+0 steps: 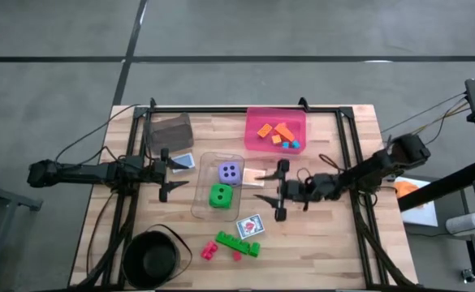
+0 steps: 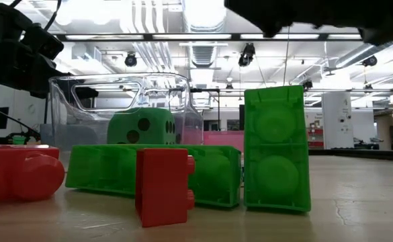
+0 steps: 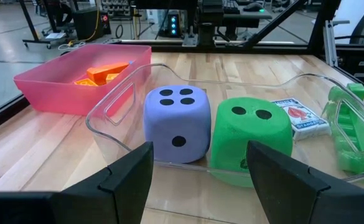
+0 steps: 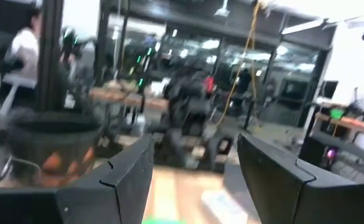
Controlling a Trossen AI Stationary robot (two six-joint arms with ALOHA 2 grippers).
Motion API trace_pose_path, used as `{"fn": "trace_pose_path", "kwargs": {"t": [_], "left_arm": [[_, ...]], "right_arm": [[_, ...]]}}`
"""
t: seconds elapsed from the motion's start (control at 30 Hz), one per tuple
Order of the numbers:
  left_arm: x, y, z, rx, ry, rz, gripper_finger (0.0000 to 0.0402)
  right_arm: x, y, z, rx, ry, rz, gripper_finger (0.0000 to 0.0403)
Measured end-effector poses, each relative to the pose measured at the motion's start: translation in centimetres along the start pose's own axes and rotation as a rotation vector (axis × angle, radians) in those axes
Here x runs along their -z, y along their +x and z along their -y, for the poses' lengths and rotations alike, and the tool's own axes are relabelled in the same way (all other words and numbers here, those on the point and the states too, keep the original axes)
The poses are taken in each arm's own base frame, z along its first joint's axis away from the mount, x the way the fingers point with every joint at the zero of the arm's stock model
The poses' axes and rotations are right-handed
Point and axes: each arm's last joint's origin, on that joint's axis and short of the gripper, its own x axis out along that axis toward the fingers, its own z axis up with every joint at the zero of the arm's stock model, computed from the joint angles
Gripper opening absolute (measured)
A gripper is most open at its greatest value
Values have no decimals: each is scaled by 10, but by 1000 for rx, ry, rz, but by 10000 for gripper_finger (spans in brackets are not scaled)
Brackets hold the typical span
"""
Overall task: Pick & Place Toys
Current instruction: Put the yellow deck of cards into the black bin
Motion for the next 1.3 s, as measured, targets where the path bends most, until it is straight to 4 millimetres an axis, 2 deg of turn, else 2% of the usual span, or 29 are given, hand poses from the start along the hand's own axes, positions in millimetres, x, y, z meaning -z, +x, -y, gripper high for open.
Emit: {"fn": "trace_pose_path", "kwargs": {"t": [0.23, 0.47, 0.63, 0.83, 1.1, 1.3], "left_arm": [[0, 0, 0, 0, 0, 0, 258], [0, 0, 0, 0, 0, 0, 258], [0, 0, 0, 0, 0, 0, 258], [0, 0, 0, 0, 70, 0, 258], [0, 0, 0, 0, 75, 1, 258], [0, 0, 0, 0, -31, 1, 258]], "right_arm": [[19, -32, 1, -23, 44, -75, 232], [28, -67, 14, -23, 144, -93, 232], [34, -82, 16, -35, 225, -110, 232], [40, -81, 14, -40, 234, -131, 232], [43, -66, 9, -32, 208, -128, 232], [46, -52, 2, -33, 191, -140, 232]]}}
